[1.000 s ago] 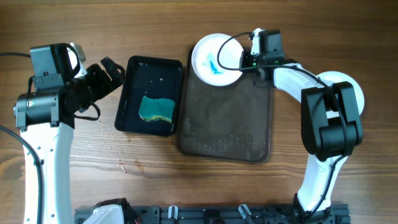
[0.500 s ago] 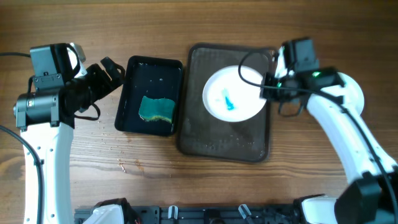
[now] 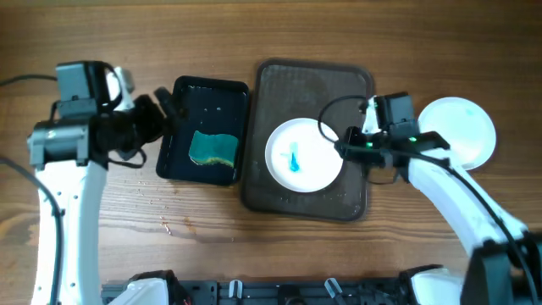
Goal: Clean dirty plates on tray and stack at the side
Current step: 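Grasp the green-yellow sponge in the black tray with left gripper, then scrub the blue-stained plate held by right gripper with the sponge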
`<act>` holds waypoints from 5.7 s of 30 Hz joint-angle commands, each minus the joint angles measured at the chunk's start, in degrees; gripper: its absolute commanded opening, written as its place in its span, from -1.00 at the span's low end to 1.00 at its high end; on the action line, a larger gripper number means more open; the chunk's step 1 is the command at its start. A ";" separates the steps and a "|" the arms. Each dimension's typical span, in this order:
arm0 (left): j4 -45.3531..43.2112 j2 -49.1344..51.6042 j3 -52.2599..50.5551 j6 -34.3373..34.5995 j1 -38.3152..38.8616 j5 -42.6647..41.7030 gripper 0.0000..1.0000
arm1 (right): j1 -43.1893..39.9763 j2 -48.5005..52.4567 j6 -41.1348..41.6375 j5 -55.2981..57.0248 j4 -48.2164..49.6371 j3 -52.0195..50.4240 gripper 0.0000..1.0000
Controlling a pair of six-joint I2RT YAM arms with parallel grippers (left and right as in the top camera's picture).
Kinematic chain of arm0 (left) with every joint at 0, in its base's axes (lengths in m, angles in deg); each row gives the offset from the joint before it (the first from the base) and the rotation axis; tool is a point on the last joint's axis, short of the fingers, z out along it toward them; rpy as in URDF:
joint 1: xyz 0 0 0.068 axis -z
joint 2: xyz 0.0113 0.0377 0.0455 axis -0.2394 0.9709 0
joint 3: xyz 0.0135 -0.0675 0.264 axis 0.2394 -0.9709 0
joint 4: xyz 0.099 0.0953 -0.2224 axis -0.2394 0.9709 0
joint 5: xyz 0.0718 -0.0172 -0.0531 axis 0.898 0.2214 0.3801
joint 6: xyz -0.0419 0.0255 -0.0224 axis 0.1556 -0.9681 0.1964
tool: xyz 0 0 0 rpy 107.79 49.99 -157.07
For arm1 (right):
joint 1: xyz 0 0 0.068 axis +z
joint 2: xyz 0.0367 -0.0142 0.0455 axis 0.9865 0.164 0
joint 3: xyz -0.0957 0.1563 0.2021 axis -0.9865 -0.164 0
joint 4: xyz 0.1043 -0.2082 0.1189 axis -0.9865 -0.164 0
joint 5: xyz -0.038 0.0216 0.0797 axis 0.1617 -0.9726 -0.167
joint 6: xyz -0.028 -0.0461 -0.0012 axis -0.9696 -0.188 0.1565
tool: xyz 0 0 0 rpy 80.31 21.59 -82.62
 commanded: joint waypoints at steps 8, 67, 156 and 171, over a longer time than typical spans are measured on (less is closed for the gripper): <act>-3.58 21.03 -3.98 2.10 16.94 20.41 0.72 | 0.24 -3.28 -17.66 4.24 -3.54 1.57 -0.36; -2.73 28.06 12.04 0.17 25.11 -0.20 -0.92 | 0.24 17.92 -10.08 2.82 4.76 1.55 -0.92; -9.49 45.92 7.06 0.70 32.50 7.45 -0.92 | 2.73 17.92 -2.58 7.61 0.92 1.55 -0.92; -11.10 46.01 4.15 -7.67 39.10 -13.97 -0.92 | 2.73 17.92 -1.18 7.58 0.61 1.55 -0.91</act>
